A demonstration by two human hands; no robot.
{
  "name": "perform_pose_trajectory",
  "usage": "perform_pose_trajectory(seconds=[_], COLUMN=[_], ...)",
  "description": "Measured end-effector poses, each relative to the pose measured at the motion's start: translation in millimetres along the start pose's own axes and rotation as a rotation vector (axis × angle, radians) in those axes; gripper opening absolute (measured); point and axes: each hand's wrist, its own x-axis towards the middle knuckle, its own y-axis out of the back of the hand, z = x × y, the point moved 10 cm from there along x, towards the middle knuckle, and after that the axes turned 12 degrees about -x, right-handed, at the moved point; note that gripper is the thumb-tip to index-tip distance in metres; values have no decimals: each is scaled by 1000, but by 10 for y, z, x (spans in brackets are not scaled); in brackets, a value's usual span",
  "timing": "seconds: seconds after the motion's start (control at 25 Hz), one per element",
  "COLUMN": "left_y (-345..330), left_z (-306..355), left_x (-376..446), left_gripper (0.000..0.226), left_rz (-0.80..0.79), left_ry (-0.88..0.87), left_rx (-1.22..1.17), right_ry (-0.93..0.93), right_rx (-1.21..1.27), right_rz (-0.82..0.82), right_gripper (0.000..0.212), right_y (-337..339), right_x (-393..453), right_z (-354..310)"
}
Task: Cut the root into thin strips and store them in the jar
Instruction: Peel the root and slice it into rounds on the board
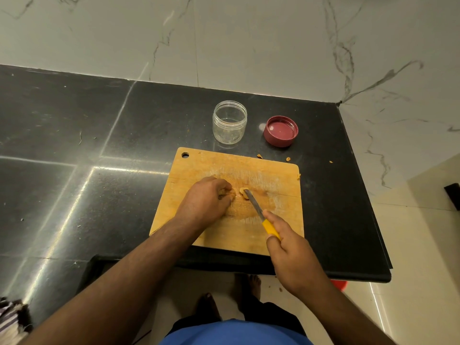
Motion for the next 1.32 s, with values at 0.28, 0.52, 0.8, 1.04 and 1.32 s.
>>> perform_pose_trajectory(seconds=[0.28,0.52,0.8,1.04,1.32], left_y=[25,33,33,37,32], left_z=[-38,-31,-43,-31,-46], left_x=[-14,-20,-20,-19,-4], left_gripper=[35,32,31,31,33], left_rz=[41,70,73,70,65], left_ry=[17,20,16,6,19], left_rx=[-25,-32,-36,-35,-41], right_ry=[67,121,143,147,159], right_rx=[-99,-238,-328,-292,-320], right_rz=[3,-9,32,-10,11], right_gripper=[52,55,56,56,56], right_y=[-53,-192,-250,-281,-248], right_x=[72,109,118,147,142], right_z=[-160,-306,-332,-329,-314])
